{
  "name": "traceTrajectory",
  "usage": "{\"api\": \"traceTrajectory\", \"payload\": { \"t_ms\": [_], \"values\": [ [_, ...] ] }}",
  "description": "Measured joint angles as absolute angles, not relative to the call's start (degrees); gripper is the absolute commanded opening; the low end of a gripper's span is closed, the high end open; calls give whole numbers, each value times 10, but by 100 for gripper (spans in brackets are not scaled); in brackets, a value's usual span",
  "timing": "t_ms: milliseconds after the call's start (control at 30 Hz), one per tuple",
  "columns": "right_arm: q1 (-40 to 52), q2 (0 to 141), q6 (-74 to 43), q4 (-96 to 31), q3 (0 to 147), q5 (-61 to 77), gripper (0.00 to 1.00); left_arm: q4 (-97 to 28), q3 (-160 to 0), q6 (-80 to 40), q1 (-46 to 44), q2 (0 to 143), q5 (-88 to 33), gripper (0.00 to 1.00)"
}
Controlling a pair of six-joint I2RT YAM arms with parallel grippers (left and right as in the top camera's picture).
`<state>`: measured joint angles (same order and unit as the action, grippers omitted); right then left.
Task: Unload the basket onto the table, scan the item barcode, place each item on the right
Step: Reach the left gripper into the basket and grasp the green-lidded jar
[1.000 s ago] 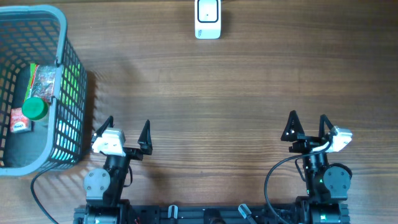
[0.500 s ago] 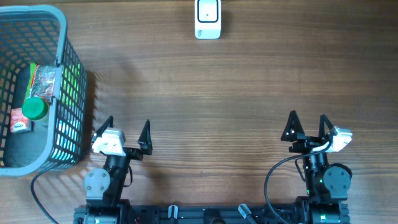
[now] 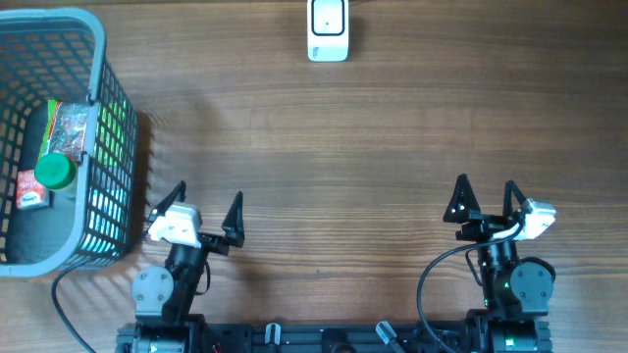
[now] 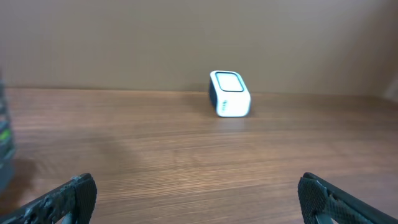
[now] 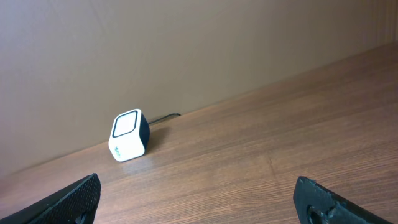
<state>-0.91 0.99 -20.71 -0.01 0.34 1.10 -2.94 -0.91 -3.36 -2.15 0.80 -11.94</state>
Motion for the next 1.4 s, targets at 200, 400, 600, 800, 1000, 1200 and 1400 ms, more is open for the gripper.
{"api": "traceTrajectory", "payload": {
  "t_ms": [200, 400, 600, 800, 1000, 1200, 1400],
  "values": [
    [-9, 10, -207, 0, 3, 11, 100, -33, -30, -34, -35, 23, -200, 100],
    [-9, 11, -207, -1, 3, 11, 100, -61, -205, -36, -68, 198, -221, 100],
    [-9, 11, -207, 0, 4, 11, 100, -363, -565, -51, -79, 453, -237, 100],
    [-9, 11, -207, 0, 3, 12, 100, -418, -666, -61, -79, 543, -238, 100],
    [-9, 11, -207, 0, 3, 13, 100, -620, -1063, -187, 49, 681, 25, 100],
    [-9, 11, -207, 0, 3, 13, 100, -742, -1089, -334, 244, 836, 76, 100],
    [-9, 11, -207, 0, 3, 13, 100, -819, -1088, -413, 340, 991, 83, 100]
  ]
}}
